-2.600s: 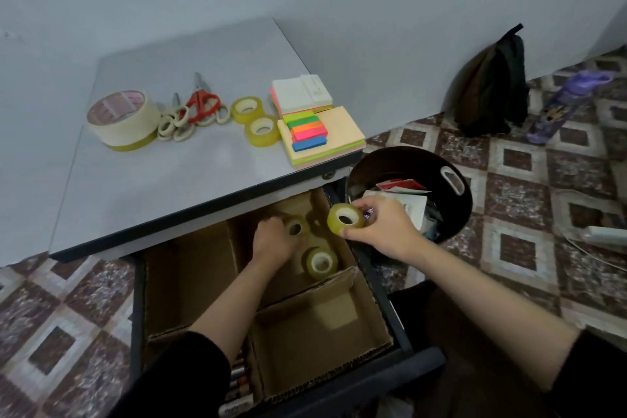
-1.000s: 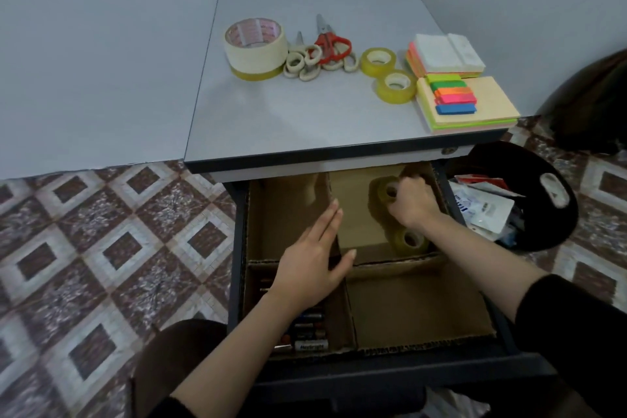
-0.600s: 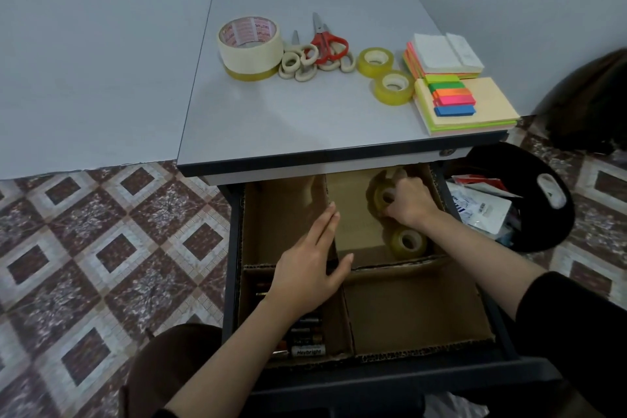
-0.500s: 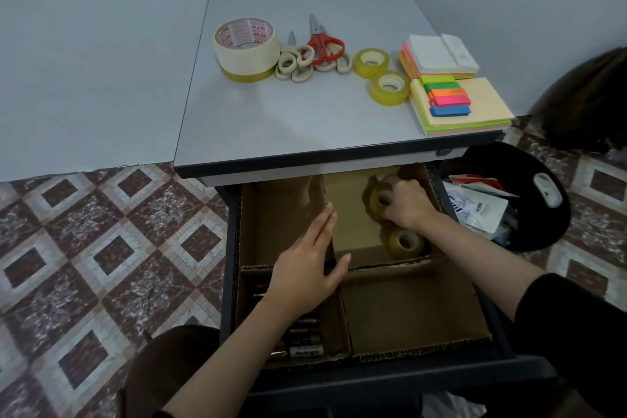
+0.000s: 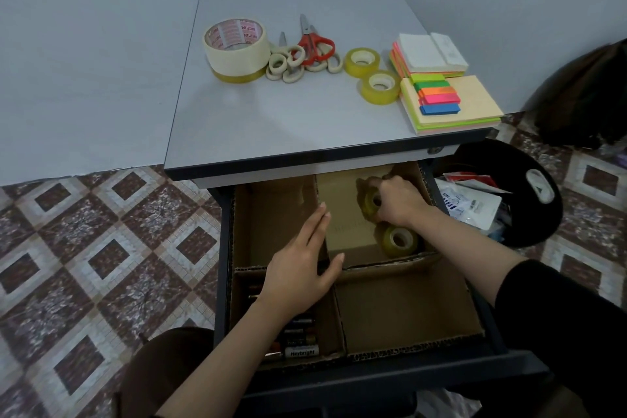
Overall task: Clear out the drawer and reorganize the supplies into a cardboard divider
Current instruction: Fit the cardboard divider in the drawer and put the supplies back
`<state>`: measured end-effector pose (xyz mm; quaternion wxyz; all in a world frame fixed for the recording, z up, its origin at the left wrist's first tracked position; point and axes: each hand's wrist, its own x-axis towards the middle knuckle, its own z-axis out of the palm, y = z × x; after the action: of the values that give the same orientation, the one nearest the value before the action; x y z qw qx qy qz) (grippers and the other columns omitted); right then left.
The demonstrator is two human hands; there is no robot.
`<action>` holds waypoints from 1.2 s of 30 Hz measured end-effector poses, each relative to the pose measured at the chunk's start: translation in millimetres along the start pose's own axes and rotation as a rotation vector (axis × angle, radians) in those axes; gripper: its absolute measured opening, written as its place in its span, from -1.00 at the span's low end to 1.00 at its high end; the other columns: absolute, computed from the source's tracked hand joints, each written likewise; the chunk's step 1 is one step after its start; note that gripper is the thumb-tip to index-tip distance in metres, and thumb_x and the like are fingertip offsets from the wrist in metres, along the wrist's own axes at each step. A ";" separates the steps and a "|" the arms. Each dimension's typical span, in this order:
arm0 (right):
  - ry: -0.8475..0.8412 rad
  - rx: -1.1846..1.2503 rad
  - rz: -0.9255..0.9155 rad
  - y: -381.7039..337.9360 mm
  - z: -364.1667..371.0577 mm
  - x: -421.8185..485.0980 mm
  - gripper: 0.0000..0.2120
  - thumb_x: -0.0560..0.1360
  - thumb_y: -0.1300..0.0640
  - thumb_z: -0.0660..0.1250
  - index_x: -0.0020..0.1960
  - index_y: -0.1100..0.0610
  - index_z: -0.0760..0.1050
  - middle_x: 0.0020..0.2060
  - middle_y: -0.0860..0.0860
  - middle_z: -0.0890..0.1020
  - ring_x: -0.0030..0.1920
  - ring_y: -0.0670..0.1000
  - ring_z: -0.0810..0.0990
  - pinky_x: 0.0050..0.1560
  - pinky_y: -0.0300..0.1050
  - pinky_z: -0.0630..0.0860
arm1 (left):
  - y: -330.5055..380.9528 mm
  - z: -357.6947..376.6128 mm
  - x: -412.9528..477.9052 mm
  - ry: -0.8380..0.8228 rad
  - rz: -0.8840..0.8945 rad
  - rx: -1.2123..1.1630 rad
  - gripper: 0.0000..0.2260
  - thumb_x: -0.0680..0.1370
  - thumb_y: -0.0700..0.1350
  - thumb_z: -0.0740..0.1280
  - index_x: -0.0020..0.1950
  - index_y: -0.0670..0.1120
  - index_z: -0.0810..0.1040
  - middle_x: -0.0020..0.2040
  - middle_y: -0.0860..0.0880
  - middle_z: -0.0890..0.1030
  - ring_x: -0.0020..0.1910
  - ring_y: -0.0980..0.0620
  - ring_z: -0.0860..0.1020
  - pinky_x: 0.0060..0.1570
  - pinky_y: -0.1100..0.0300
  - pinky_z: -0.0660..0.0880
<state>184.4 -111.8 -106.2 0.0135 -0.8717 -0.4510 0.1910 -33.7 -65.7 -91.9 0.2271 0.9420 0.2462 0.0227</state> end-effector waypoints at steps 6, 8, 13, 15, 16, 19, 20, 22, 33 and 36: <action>-0.028 -0.128 -0.119 -1.4 -4.4 0.9 -0.47 0.47 0.07 0.40 0.41 0.02 0.36 0.15 0.15 0.52 0.10 0.11 0.53 0.05 -0.10 0.47 | -1.4 1.2 0.4 -0.001 0.002 -0.009 -0.40 0.58 0.18 0.09 0.53 0.05 -0.08 0.40 0.30 -0.25 -0.17 0.28 0.33 -0.39 0.49 0.26; -0.016 -0.066 -0.118 -2.3 -5.1 -0.5 -0.48 0.47 0.10 0.39 0.40 0.02 0.36 0.13 0.15 0.52 0.07 0.10 0.54 0.02 -0.14 0.46 | -1.7 1.5 0.8 -0.002 0.002 -0.011 -0.40 0.58 0.18 0.09 0.53 0.05 -0.07 0.40 0.31 -0.25 -0.17 0.28 0.33 -0.39 0.49 0.25; -0.010 -0.077 -0.122 -5.3 -3.3 -0.2 -0.59 0.47 0.12 0.39 0.30 0.08 0.45 0.08 0.13 0.57 0.01 0.08 0.58 0.01 -0.12 0.53 | -1.1 1.1 0.8 -0.009 0.002 0.004 -0.40 0.58 0.18 0.09 0.53 0.04 -0.07 0.40 0.29 -0.25 -0.17 0.28 0.32 -0.40 0.49 0.24; -0.028 -0.105 -0.125 -8.1 -2.9 -0.3 -0.75 0.48 0.16 0.37 0.15 0.14 0.53 0.00 0.12 0.60 -0.07 0.06 0.58 -0.04 -0.12 0.54 | -0.9 1.0 0.7 -0.012 -0.002 0.016 -0.40 0.58 0.19 0.08 0.53 0.04 -0.08 0.40 0.29 -0.26 -0.18 0.28 0.32 -0.41 0.48 0.24; -0.031 -0.113 -0.126 -9.5 -2.7 -0.6 -0.82 0.48 0.18 0.35 0.09 0.16 0.54 -0.03 0.12 0.61 -0.11 0.05 0.58 -0.07 -0.14 0.54 | -1.0 1.0 0.7 -0.014 -0.004 0.018 -0.40 0.58 0.19 0.07 0.53 0.05 -0.08 0.40 0.29 -0.27 -0.18 0.28 0.31 -0.41 0.48 0.24; -0.025 -0.111 -0.132 -11.1 -1.0 0.4 -0.85 0.49 0.19 0.34 0.06 0.14 0.53 -0.05 0.10 0.59 -0.09 0.05 0.59 -0.01 -0.10 0.56 | -1.2 1.4 1.0 -0.009 -0.002 0.012 -0.40 0.58 0.19 0.08 0.53 0.04 -0.06 0.40 0.29 -0.26 -0.20 0.28 0.32 -0.41 0.49 0.23; -0.019 -0.103 -0.132 -9.8 -0.4 1.5 -0.82 0.49 0.19 0.33 0.09 0.13 0.53 -0.03 0.09 0.59 -0.07 0.05 0.59 0.01 -0.08 0.56 | -1.6 1.8 1.0 -0.008 0.000 0.008 -0.40 0.58 0.18 0.09 0.53 0.04 -0.05 0.40 0.29 -0.26 -0.20 0.28 0.32 -0.41 0.49 0.23; -0.013 -0.082 -0.113 -5.9 -2.2 3.5 -0.77 0.50 0.20 0.32 0.15 0.10 0.53 0.01 0.10 0.60 -0.03 0.07 0.59 0.04 -0.07 0.56 | -2.3 2.6 1.3 -0.008 0.004 0.002 -0.40 0.58 0.18 0.09 0.53 0.04 -0.05 0.41 0.29 -0.25 -0.20 0.27 0.32 -0.41 0.49 0.23; 0.029 -0.081 0.005 -1.5 -6.8 -0.4 -0.46 0.40 0.01 0.45 0.30 0.15 0.39 0.19 0.16 0.50 0.17 0.18 0.49 0.12 0.01 0.50 | -3.8 4.1 2.2 0.006 0.024 -0.006 -0.40 0.58 0.17 0.09 0.53 0.04 -0.06 0.44 0.29 -0.21 -0.18 0.26 0.33 -0.36 0.49 0.26; 0.065 -0.077 0.031 -5.2 -9.9 -9.6 -0.37 0.39 -0.02 0.46 0.37 0.13 0.32 0.28 0.18 0.41 0.27 0.20 0.40 0.17 0.04 0.46 | -4.5 4.3 1.6 0.019 0.031 -0.010 -0.41 0.58 0.17 0.11 0.53 0.04 -0.03 0.50 0.24 -0.14 -0.19 0.26 0.34 -0.28 0.45 0.33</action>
<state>178.7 -114.8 -92.9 -0.0084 -0.8844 -0.4436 0.1451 -33.6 -63.3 -97.8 0.2290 0.9443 0.2336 0.0362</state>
